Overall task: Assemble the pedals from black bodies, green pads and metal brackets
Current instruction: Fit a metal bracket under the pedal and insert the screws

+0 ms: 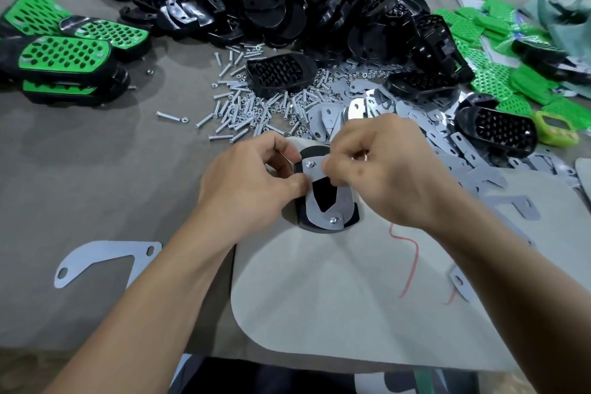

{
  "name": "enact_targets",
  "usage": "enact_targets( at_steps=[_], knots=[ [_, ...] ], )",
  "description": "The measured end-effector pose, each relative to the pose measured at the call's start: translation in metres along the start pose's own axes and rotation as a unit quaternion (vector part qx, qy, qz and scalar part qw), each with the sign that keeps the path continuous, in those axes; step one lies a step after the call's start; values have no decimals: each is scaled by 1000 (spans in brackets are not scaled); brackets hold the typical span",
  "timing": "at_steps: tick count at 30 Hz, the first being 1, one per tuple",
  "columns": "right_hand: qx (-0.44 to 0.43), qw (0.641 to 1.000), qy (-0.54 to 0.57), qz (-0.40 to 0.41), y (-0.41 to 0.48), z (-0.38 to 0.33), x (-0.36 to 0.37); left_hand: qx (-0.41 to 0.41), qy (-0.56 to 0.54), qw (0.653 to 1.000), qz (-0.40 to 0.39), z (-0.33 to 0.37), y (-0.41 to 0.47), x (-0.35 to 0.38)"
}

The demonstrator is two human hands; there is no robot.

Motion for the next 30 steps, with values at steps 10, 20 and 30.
enact_targets(
  at_steps=[10, 20, 30],
  knots=[
    [-9, 999, 45, -20, -2, -1, -2, 4, 10, 1000, 4, -1, 2, 0],
    [-16, 1000, -20, 8, -1, -9, 7, 2, 12, 1000, 5, -1, 2, 2],
    [-178, 923, -321, -113, 4, -66, 29, 8, 53, 998, 15, 2, -2, -1]
  ],
)
Point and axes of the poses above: each hand's wrist, its own y-axis towards the middle knuckle, its own x-axis out of the palm, z = x × y, the point moved 7 cm from there along y, towards the middle knuckle, and after that the axes turned 8 degrees about z, right-handed, at the moved point
